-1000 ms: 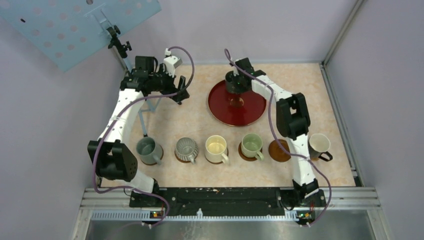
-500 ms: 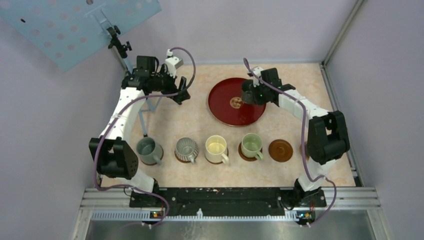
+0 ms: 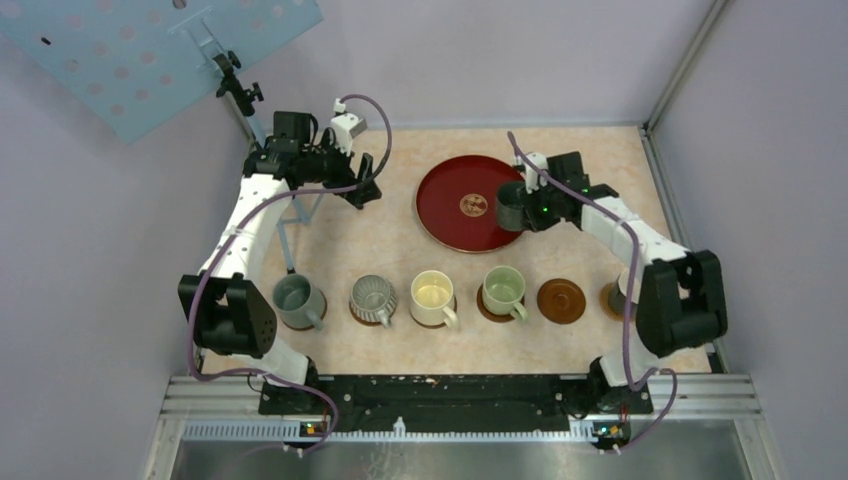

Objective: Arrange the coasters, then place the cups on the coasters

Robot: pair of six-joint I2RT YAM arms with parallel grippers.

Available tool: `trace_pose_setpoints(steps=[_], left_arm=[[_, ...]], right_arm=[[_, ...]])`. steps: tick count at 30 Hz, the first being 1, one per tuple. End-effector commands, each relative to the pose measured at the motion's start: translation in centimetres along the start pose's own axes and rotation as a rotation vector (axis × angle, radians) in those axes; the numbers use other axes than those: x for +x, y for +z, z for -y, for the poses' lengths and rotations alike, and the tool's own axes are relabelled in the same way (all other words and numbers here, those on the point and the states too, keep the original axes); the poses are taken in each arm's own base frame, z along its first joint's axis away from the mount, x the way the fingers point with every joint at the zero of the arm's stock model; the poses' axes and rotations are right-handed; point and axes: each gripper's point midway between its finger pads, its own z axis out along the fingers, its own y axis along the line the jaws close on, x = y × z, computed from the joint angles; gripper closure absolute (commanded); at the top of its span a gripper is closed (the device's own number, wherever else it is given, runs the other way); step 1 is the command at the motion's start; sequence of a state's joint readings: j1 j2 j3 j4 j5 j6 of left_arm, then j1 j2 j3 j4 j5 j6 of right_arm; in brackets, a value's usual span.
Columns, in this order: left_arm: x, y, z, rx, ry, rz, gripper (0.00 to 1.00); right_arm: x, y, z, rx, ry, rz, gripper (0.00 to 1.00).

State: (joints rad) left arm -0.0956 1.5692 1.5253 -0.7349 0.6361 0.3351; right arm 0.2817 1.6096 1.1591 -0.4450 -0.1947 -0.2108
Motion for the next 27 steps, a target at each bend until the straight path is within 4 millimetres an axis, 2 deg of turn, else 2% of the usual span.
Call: trace_pose_setpoints(steps=[1, 6, 7, 11, 14, 19, 27], left_arm=[[-1.2, -1.0, 0.7, 0.011, 0.016, 0.045, 0.01], [-1.1, -1.0, 0.9, 0.015, 0.015, 0.045, 0.01], [-1.1, -1.1, 0.9, 0.016, 0.016, 0.047, 0.01], [-1.2, -1.1, 1.0, 0.021, 0.017, 0.049, 0.01], [-1.2, -1.2, 1.1, 0.025, 0.018, 0.047, 0.01], [-1.2, -1.1, 1.3, 0.042, 0.024, 0.048, 0.01], [-0.6, -1.1, 1.4, 0.044, 0.033, 0.038, 0.01]], right_arm=[[-2.0, -6.4, -0.2, -0.018, -0.069, 0.147, 1.00], [2.5, -10.3, -1.4, -0.081, -0.207, 0.065, 1.00], [3.9, -11.3, -1.7, -0.107, -0.251, 0.036, 1.00], [8.5, -13.2, -1.0, -0.145, -0.287, -0.052, 1.00], [11.2, -14.2, 0.1, -0.157, -0.262, -0.106, 1.00], [13.4, -14.2, 0.0, -0.160, -0.268, -0.116, 1.00], [14.9, -13.0, -0.1, -0.128, -0.239, -0.101, 1.00]])
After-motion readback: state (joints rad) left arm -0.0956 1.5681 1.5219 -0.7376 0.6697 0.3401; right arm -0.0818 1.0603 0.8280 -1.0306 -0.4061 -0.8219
